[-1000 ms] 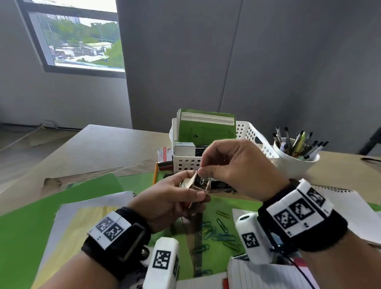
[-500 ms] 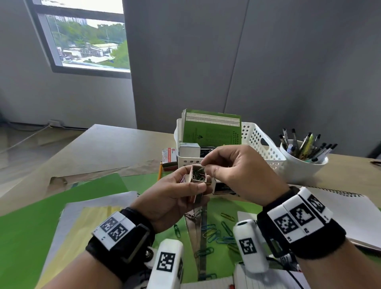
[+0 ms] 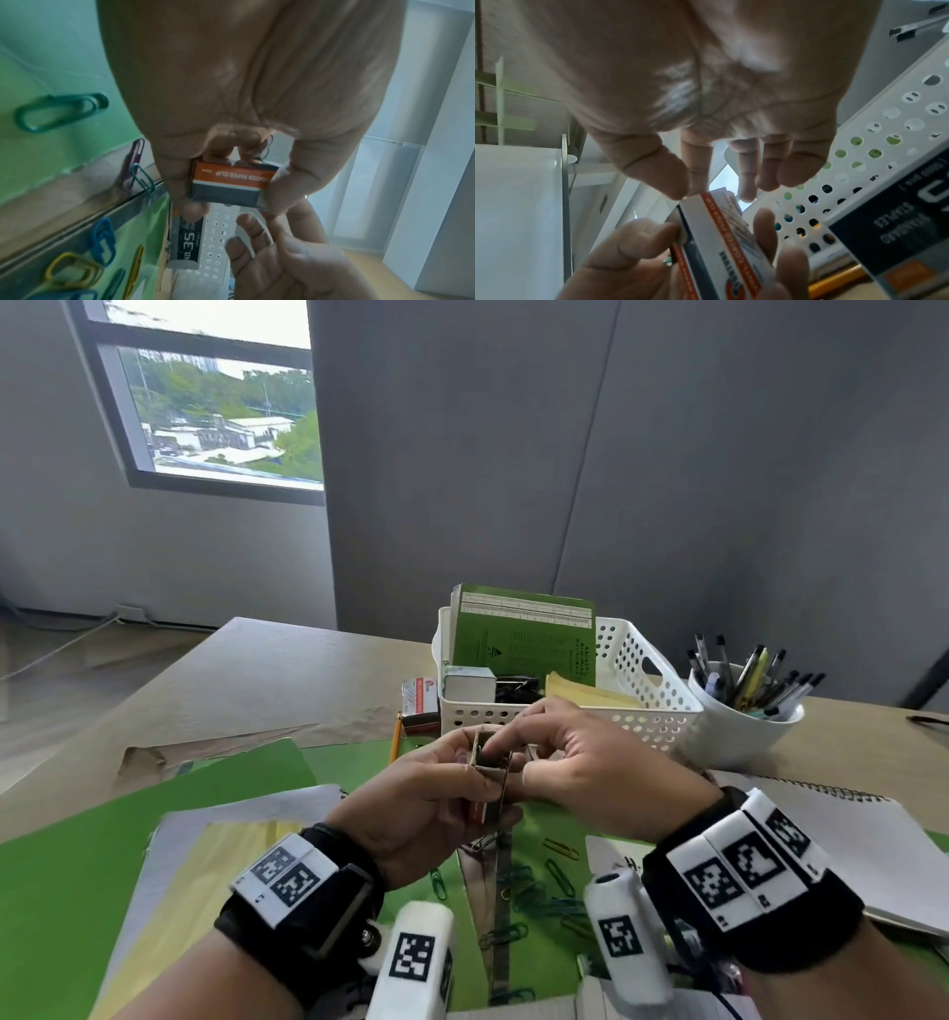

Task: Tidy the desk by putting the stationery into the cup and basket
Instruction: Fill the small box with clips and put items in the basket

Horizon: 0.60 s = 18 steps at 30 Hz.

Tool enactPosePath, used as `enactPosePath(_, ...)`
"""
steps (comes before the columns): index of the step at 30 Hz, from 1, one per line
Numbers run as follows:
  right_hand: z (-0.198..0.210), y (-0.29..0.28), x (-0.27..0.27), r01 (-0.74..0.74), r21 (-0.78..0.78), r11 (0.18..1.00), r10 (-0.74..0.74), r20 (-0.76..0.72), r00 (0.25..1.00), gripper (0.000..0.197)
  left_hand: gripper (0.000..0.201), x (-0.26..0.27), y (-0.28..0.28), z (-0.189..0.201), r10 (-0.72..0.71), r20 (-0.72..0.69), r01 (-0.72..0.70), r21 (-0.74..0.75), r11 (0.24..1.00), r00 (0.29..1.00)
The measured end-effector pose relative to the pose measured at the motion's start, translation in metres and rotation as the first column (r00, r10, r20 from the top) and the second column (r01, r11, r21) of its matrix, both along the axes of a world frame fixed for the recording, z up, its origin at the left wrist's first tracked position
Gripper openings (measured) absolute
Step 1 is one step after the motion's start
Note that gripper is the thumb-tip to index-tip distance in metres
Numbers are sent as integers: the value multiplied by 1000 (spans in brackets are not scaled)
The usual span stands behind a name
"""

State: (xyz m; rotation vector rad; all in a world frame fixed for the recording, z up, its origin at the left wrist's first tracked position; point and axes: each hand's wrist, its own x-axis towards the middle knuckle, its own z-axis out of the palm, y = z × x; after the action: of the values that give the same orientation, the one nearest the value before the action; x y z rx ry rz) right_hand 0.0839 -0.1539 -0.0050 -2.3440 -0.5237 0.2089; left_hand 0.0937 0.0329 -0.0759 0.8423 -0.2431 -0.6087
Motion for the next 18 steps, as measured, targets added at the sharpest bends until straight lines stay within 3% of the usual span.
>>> enactPosePath(4, 1, 2, -1, 38, 84, 996, -47, 105, 993, 19, 75, 0, 0, -2, -1, -36, 0, -27, 1000, 999)
enactPosePath(7, 2, 1, -4, -4, 54, 999, 1, 49, 999, 16, 72, 1, 1, -2, -29, -52, 28, -34, 999, 998)
enactPosePath(11, 0, -1, -1, 41, 49, 998, -44, 46, 998, 50, 67, 3, 2, -3, -70, -121, 54, -129, 990, 990)
enactPosePath(13, -2, 0, 1, 40, 62, 997, -43, 50, 998, 55, 61, 4, 2, -3, -89, -146, 59, -201, 978, 985)
enactPosePath(18, -9, -2, 6, 86, 279, 956, -95, 19, 995, 44, 53, 0, -1, 4, -77, -108, 63, -125, 990, 991)
